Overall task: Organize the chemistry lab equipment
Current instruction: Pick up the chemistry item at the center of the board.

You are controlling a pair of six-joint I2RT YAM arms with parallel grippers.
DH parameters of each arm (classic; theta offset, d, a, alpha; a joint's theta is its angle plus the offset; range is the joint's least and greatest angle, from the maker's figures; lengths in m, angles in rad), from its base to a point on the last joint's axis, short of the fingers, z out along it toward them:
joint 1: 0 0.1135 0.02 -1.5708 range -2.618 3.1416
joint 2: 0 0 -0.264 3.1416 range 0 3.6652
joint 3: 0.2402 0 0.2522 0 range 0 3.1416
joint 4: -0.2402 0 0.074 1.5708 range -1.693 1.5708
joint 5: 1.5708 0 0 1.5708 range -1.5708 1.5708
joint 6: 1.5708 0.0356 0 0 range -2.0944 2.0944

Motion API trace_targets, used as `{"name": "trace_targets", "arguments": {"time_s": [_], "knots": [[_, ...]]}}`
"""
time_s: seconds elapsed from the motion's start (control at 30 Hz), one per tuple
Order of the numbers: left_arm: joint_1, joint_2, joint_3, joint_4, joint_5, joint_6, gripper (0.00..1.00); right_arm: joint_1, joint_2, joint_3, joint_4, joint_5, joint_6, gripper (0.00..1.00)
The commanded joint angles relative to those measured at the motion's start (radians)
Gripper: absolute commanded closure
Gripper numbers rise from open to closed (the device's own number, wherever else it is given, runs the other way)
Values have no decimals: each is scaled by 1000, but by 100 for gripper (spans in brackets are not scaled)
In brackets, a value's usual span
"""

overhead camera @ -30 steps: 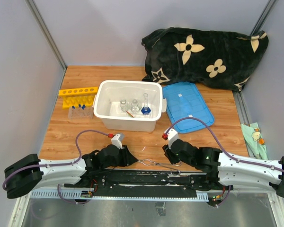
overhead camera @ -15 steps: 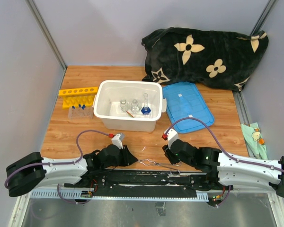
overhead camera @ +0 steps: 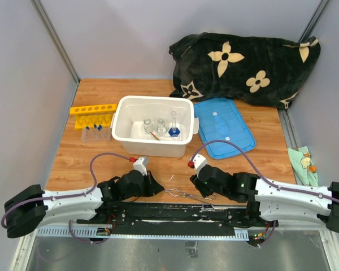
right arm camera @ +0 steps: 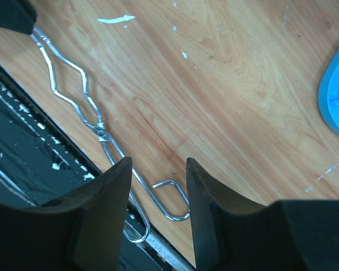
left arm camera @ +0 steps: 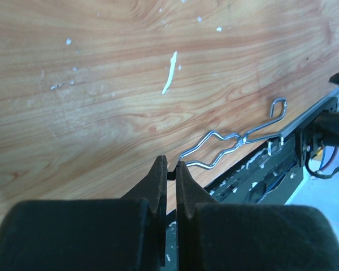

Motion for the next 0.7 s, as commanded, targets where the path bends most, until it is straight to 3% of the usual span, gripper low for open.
{"name": "trace_targets", "arguments": {"time_s": [0.0, 0.2, 0.67], "knots": [[3, -71, 88, -244, -80, 60, 100, 64, 40, 83, -74, 22, -69, 54], [6, -96, 154, -363, -91, 77, 100, 160, 56, 72, -18, 84, -164, 52], [6, -144, 225, -480, -97, 86, 100, 176, 87, -79, 321, 14, -293, 51]]}}
